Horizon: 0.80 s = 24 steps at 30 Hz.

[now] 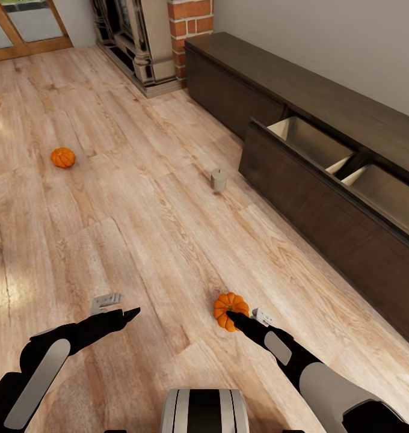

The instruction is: Place each of the two pumpkins and all three candles from the living room inside a cabinet in the living room (use any cabinet), then make sure every cabinet is closed, and position the cauldron so it is next to a table in the living room.

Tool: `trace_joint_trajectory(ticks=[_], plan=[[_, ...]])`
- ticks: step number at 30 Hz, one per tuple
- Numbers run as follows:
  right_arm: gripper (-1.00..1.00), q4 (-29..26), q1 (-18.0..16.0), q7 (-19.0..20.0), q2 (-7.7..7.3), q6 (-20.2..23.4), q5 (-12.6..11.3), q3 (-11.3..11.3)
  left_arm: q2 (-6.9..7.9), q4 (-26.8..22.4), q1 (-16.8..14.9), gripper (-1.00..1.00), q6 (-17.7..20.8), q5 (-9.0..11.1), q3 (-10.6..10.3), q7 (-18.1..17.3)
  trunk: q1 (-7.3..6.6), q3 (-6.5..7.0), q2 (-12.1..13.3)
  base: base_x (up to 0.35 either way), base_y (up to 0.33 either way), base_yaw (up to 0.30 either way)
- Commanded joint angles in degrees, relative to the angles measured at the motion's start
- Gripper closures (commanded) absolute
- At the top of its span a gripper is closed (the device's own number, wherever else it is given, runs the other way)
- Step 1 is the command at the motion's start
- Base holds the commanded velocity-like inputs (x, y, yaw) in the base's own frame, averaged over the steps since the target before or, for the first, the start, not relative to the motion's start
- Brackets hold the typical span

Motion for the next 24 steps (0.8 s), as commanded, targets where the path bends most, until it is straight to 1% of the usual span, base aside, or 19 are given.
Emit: trace_joint_trajectory(ticks=[1, 12, 16, 24], plan=[[1.00, 0.66, 0.03, -1.95, 0.00, 0.08, 0.06, 0.39, 0.03, -0.03, -0.05, -1.00, 0.17, 0.56, -0.09, 0.47, 0.03, -0.04, 0.00, 0.000, 0.000, 0.000], [1.00, 0.58, 0.04, -1.27, -0.15, -0.03, 0.03, 0.28, -0.02, -0.19, -0.05, -1.00, 0.78, 0.65, -0.18, 0.30, 0.03, -0.04, 0.00, 0.000, 0.000, 0.000], [1.00, 0.57, 0.03, -1.15, -0.45, -0.08, 0.03, 0.20, -0.05, -0.20, -0.11, -1.00, 1.05, 0.70, -0.08, 0.31, 0.03, -0.04, 0.00, 0.000, 0.000, 0.000], [1.00, 0.57, 0.03, -1.12, -0.57, -0.08, 0.01, 0.18, -0.06, -0.20, -0.26, -1.00, 1.15, 0.78, -0.09, 0.34, -0.18, 1.74, 0.11, 0.000, 0.000, 0.000]])
